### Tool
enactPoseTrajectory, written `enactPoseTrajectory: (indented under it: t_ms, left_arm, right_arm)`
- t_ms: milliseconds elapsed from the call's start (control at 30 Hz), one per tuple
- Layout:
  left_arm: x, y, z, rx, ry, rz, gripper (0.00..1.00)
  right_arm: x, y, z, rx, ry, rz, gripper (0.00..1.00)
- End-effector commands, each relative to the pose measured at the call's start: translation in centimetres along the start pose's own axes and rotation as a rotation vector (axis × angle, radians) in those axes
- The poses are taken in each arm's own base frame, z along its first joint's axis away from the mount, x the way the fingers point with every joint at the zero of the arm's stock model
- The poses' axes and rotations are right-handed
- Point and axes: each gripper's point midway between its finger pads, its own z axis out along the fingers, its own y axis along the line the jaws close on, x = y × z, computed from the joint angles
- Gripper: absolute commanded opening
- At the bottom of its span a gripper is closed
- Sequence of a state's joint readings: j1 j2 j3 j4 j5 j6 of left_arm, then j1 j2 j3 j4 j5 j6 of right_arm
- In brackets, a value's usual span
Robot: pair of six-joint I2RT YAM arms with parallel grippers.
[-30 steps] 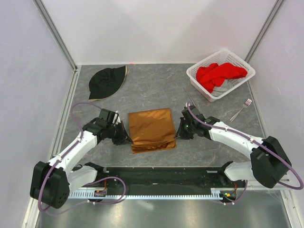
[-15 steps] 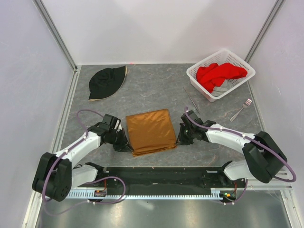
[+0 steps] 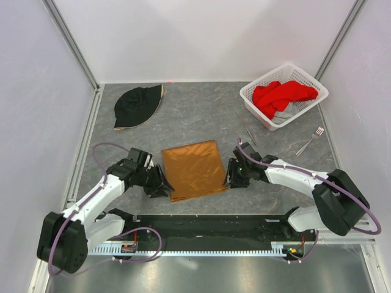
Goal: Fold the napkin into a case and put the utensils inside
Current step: Fold the square-folded napkin at the center of the board, then pick up the top corner of the square-folded napkin from the center of the board.
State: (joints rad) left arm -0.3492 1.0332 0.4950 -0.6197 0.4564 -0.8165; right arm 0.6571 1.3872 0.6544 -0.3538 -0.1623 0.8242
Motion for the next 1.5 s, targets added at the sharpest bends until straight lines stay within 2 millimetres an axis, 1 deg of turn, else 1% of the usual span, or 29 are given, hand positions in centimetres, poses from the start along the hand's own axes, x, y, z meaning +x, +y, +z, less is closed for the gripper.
enactPoseTrajectory:
  t_ms: [0,33,67,100,133,167,200,267,300,333,367,433,467,500,567,600,700,800,833,867,900,967,1000,1033,1100,1167,1200,1267,1467]
  left_arm:
    - [-2.1,-5.9,-4.3,0.136,-0.098,0.091,0.47]
    - [-2.6,-6.4,-4.4,0.145,-0.110,0.101,0.43]
    - [-3.1,-7.1,-4.3,0.163,-0.119,0.110,0.36]
    - [-3.3,-7.0,-3.4,0.156,-0.089,0.096,0.30]
    - [-2.9,-7.2,-2.9,0.180,-0.050,0.093,0.23]
    - [-3.3,-7.2,-2.0,0.182,-0.044,0.090,0.15]
    - [-3.0,-5.9,-0.6,0.141,-0.005,0.059,0.13]
    - [-2.8,-4.5,0.6,0.102,0.016,0.041,0.09]
    - [-2.4,-3.5,1.3,0.081,0.030,0.027,0.08]
    - [-2.2,-3.0,1.7,0.069,0.034,0.017,0.08]
    - [-1.5,-1.8,2.2,0.049,0.050,-0.005,0.08]
    - [-1.1,-1.3,2.5,0.056,0.045,-0.019,0.08]
    - [-0.4,-0.2,2.9,0.031,0.058,-0.038,0.08]
    - [-0.4,0.3,3.2,0.023,0.050,-0.054,0.08]
    - [0.6,1.5,3.9,0.009,0.069,-0.075,0.08]
    - [0.7,1.8,4.2,0.001,0.069,-0.082,0.08]
    - [0.8,2.7,5.2,-0.037,0.078,-0.074,0.07]
    - [0.6,2.6,6.0,-0.050,0.080,-0.038,0.07]
    - [0.5,2.5,6.1,-0.053,0.077,-0.029,0.07]
    - [0.1,2.0,6.3,-0.046,0.070,-0.012,0.07]
    - [0.1,1.7,6.5,-0.051,0.066,0.016,0.07]
    - [-0.1,1.5,6.5,-0.068,0.069,0.035,0.07]
    - [0.0,1.7,6.6,-0.077,0.068,0.036,0.07]
    - [0.0,1.7,6.5,-0.075,0.065,0.037,0.07]
    - [0.2,1.4,6.4,-0.067,0.061,0.052,0.07]
    - [0.3,0.6,6.1,-0.042,0.067,0.067,0.07]
    - [0.3,0.2,5.9,-0.028,0.066,0.074,0.07]
    - [0.1,-0.5,5.6,-0.008,0.053,0.084,0.08]
    - [0.0,-0.9,4.6,0.001,0.025,0.107,0.08]
  right_arm:
    - [-2.7,3.7,-3.0,-0.100,-0.081,-0.068,0.56]
    - [-3.7,4.7,-3.6,-0.115,-0.108,-0.086,0.58]
    - [-4.2,5.1,-3.4,-0.119,-0.118,-0.095,0.59]
    - [-4.5,5.3,-3.3,-0.121,-0.120,-0.100,0.59]
    - [-4.7,6.5,-3.3,-0.162,-0.107,-0.126,0.56]
    - [-4.7,6.9,-2.3,-0.173,-0.088,-0.127,0.49]
    - [-4.5,7.2,-1.9,-0.188,-0.069,-0.124,0.42]
    - [-3.5,7.6,-0.8,-0.229,-0.031,-0.119,0.28]
    - [-3.1,7.4,-0.5,-0.227,-0.025,-0.111,0.25]
    - [-2.2,6.2,0.2,-0.206,-0.006,-0.100,0.22]
    - [-2.2,5.9,0.4,-0.203,-0.013,-0.099,0.18]
    - [-1.1,4.2,1.1,-0.168,0.002,-0.093,0.15]
    - [-0.9,3.7,1.4,-0.163,-0.003,-0.090,0.13]
    - [0.1,2.2,1.9,-0.132,0.012,-0.079,0.13]
    - [0.6,1.0,2.4,-0.113,0.003,-0.071,0.12]
    - [1.4,-0.2,2.7,-0.085,0.016,-0.064,0.12]
    - [1.7,-1.5,2.6,-0.059,0.007,-0.056,0.11]
    - [0.9,-1.3,1.3,-0.053,-0.036,-0.066,0.15]
    - [0.4,-0.7,0.5,-0.068,-0.061,-0.075,0.21]
    - [0.5,-1.0,0.0,-0.051,-0.058,-0.078,0.23]
    - [-0.3,-0.6,-0.6,-0.044,-0.086,-0.090,0.25]
    - [-0.7,-1.0,-1.9,-0.008,-0.104,-0.109,0.32]
    - [-1.4,-0.5,-2.6,-0.005,-0.125,-0.119,0.34]
    - [-1.5,-1.4,-3.2,0.039,-0.135,-0.136,0.36]
    - [-2.1,-1.3,-3.8,0.055,-0.152,-0.146,0.37]
    - [-1.9,-1.3,-3.8,0.065,-0.128,-0.156,0.36]
    - [-1.6,-1.4,-3.4,0.071,-0.106,-0.159,0.31]
    - [-1.5,-1.3,-3.0,0.070,-0.093,-0.156,0.27]
    - [-1.8,-1.4,-2.3,0.086,-0.093,-0.157,0.26]
